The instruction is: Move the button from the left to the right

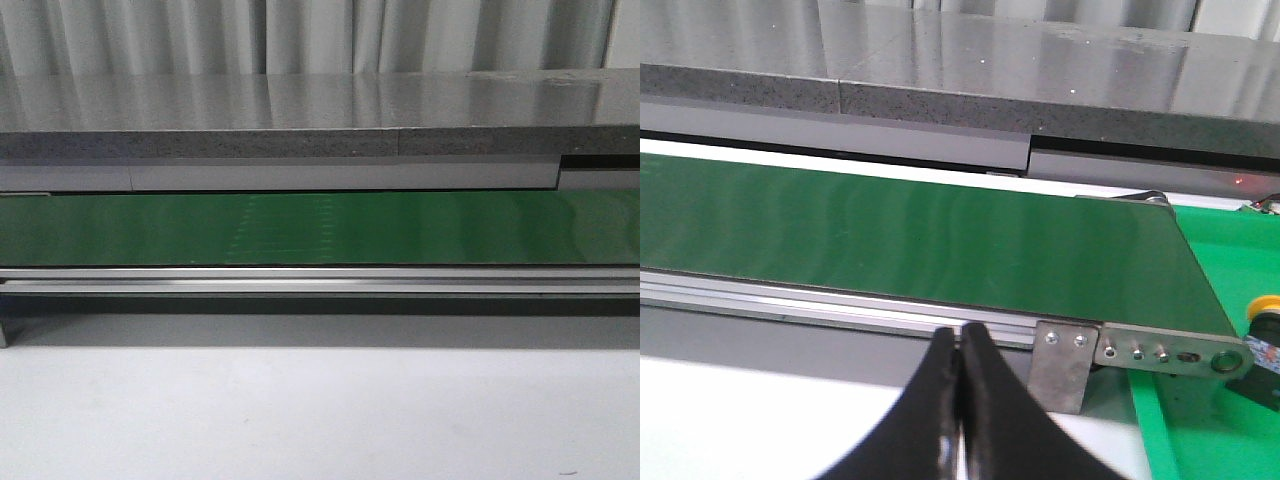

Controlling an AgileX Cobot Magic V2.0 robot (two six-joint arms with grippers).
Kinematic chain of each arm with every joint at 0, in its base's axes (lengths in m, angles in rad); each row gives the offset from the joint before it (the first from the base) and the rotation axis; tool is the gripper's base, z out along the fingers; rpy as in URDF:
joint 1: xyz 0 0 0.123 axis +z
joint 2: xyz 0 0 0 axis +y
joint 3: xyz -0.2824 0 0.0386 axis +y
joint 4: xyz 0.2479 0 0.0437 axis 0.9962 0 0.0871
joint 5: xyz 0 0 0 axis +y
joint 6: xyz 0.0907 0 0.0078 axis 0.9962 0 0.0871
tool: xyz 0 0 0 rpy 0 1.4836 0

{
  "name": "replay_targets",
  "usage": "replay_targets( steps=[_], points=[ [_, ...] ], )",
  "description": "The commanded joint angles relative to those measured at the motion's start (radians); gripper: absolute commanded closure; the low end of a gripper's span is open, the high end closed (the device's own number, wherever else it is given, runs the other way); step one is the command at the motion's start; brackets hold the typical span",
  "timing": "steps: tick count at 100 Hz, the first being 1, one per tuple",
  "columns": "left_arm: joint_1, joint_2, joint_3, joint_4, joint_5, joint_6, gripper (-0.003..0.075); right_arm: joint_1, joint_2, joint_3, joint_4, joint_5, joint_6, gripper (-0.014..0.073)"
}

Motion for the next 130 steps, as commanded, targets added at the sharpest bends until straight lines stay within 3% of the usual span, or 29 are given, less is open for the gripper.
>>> replay_targets(
  steps=[1, 105, 130],
  points=[
    [-0.006, 0.012, -0.029, -0.001, -0.081, -0.002, 0.0715, -0.001, -0.014, 0.002, -0.009, -0.086, -0.002, 0.0662],
    [-0.006, 0.010, -0.029, 0.047, -0.081, -0.002, 0.0715, -0.001, -0.014, 0.002, -0.009, -0.086, -0.002, 0.0662],
    [-0.006, -0.156, 0.041, 0.078, -0.039, -0.002, 0.0715, -0.001, -0.014, 0.002, -0.009, -0.086, -0.002, 0.0662]
  ],
)
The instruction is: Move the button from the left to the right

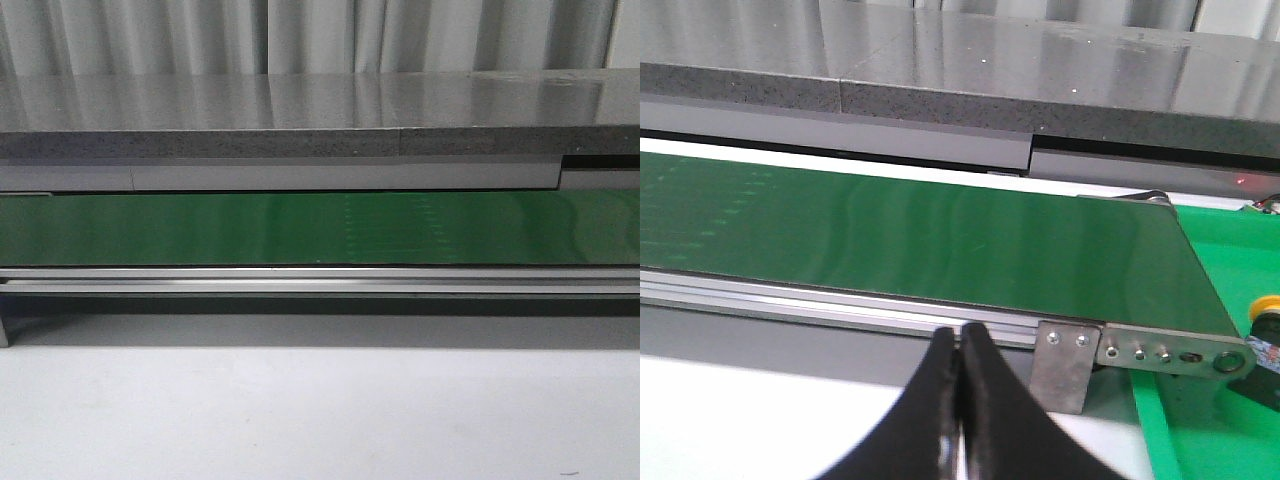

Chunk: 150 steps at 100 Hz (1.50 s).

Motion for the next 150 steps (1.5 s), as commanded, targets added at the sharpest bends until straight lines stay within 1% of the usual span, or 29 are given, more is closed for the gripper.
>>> replay_targets(
  steps=[1, 19, 36, 53, 56, 150],
  points=[
    [-0.006, -0.068, 0.012, 0.003, -0.057, -0.002, 0.0715, -0.001, -0.014, 0.001, -0.009, -0.086, -0.002, 0.0662],
    [-0.006, -0.247, 0.123, 0.001, -0.057, -0.040, 0.0715, -0.001, -0.014, 0.001, -0.009, -0.086, -0.002, 0.0662],
    [-0.006, -0.386, 0.221, 0.001, -0.055, -0.040, 0.0715, -0.001, -0.014, 0.001, -0.009, -0.086, -0.002, 0.0662],
    [-0.006, -0.382, 0.254, 0.008, -0.048, -0.075, 0.0715, -0.001, -0.013, 0.001, -0.009, -0.086, -0.002, 0.0662],
    [-0.006, -0.382, 0.254, 0.013, -0.029, -0.088, 0.0715, -0.001, -0.013, 0.001, -0.009, -0.086, -0.002, 0.0662],
    [-0.006, -0.382, 0.254, 0.017, -0.027, -0.088, 0.0715, -0.001, -0.013, 0.001, -0.009, -0.086, -0.002, 0.0662]
  ],
)
